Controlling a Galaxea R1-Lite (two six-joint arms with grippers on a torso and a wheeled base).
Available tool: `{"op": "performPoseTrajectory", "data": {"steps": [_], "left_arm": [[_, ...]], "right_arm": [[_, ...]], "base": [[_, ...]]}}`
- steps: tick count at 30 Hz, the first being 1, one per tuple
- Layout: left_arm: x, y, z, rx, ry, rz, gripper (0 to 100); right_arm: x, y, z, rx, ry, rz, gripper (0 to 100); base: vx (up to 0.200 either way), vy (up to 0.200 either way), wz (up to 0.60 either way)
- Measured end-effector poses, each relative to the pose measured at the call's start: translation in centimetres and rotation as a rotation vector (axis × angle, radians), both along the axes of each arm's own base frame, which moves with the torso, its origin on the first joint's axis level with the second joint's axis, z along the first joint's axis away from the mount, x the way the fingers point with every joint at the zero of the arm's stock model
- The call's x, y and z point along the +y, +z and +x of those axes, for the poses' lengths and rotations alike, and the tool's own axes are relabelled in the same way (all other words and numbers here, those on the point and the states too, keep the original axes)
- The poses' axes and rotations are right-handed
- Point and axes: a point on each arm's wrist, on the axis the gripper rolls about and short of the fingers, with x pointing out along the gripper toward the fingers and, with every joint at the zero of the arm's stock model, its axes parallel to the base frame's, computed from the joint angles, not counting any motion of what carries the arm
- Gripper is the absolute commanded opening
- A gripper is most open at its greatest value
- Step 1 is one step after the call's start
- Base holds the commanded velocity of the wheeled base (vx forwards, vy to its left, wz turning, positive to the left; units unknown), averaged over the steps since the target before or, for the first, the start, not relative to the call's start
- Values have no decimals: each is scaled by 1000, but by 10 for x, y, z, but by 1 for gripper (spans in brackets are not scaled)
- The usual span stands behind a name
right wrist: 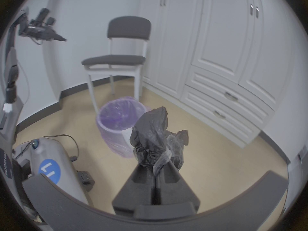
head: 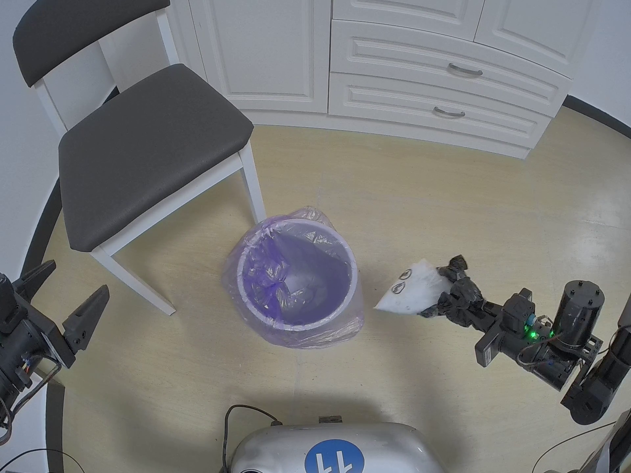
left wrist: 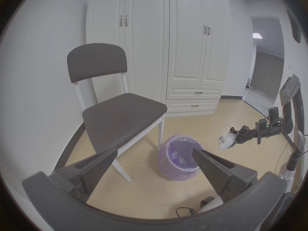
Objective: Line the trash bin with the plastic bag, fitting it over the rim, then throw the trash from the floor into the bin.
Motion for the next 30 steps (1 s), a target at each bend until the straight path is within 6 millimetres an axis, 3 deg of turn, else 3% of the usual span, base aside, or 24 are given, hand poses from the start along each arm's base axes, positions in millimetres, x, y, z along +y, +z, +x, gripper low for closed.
{"op": "performPoseTrajectory", "data": {"steps": [3,10,19,30], "left_arm": [[1,4,-2,-25,1,0,100],[3,17,-11,-94,3,-12,100],[6,29,-22,-173,4,-29,100],[7,34,-28,-210,2,-38,100]], "right_arm": [[12,10,-9,-66,72,-38,0],[32,24,-6,-257,151,-224,0],[40,44,24,-417,83,-319,0],[72,79,54,-277,142,-475,0]], "base": [[0,0,0],[0,0,0],[0,0,0],[0,0,0]]}}
